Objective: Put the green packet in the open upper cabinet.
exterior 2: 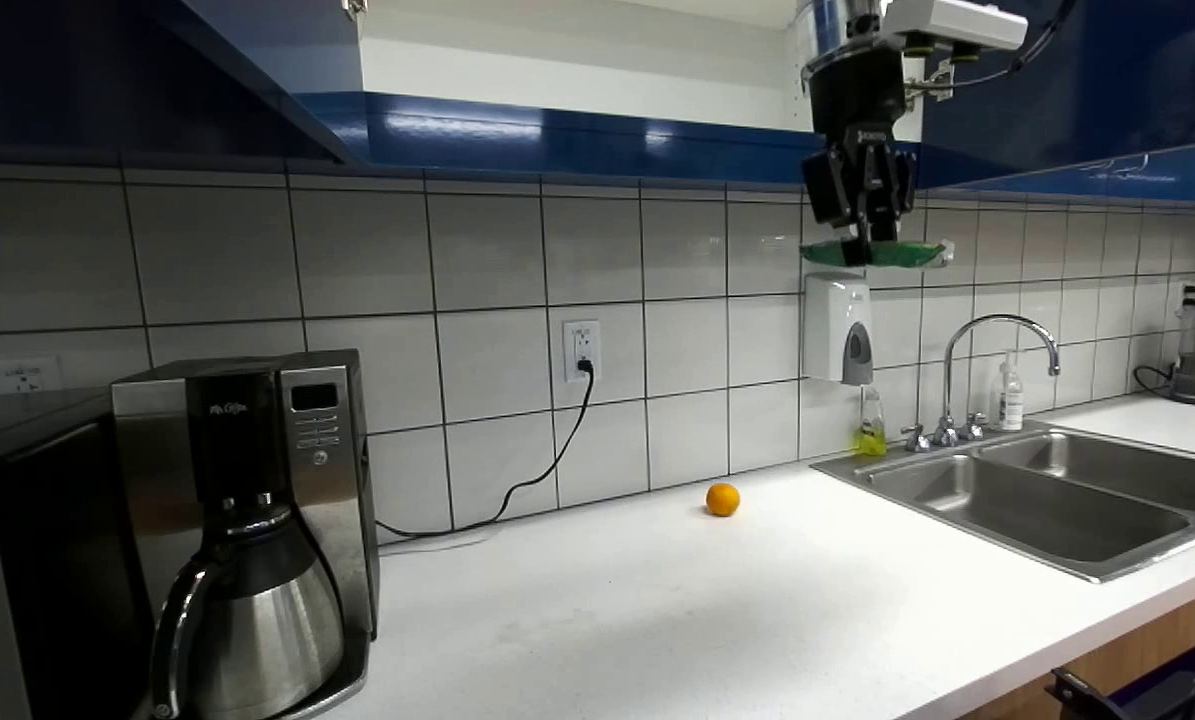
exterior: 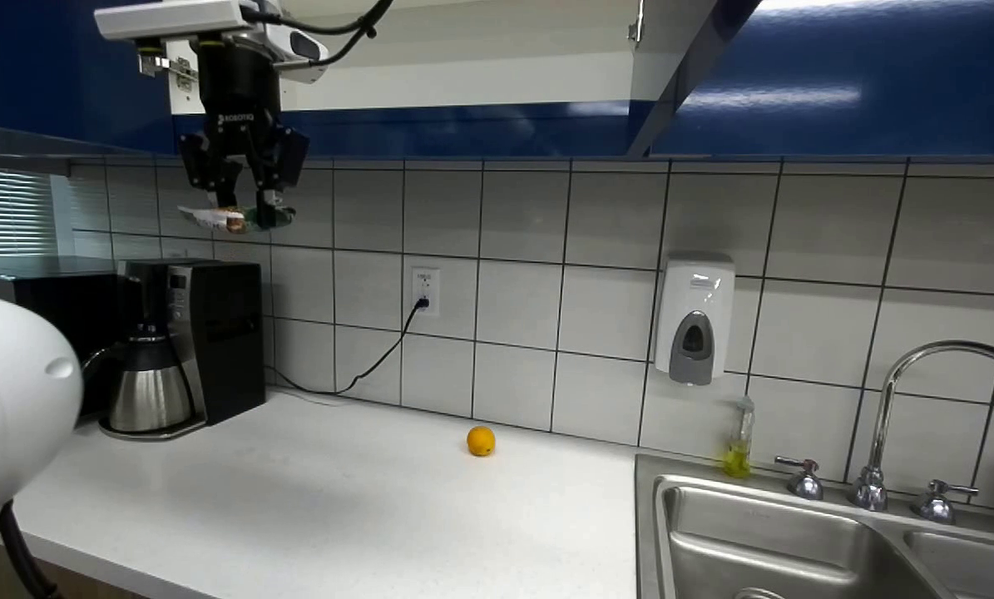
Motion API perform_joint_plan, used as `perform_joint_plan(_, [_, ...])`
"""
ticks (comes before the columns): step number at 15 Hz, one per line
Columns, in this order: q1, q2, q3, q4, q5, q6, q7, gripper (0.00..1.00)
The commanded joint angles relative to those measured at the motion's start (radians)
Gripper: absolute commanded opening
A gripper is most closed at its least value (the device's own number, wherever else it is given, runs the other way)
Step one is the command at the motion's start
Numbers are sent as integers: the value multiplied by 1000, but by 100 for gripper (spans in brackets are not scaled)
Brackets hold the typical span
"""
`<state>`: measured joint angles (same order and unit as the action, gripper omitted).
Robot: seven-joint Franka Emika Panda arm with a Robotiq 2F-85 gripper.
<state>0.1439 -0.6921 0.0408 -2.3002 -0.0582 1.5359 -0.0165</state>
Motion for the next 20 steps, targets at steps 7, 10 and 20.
perform_joint_plan(7, [-35,25,9,294,-2,-108,-10,18])
perform_joint_plan(10, [-41,38,12,366,1,-105,-6,18])
perform_joint_plan(20, [-45,147,21,579,9,-92,15,18])
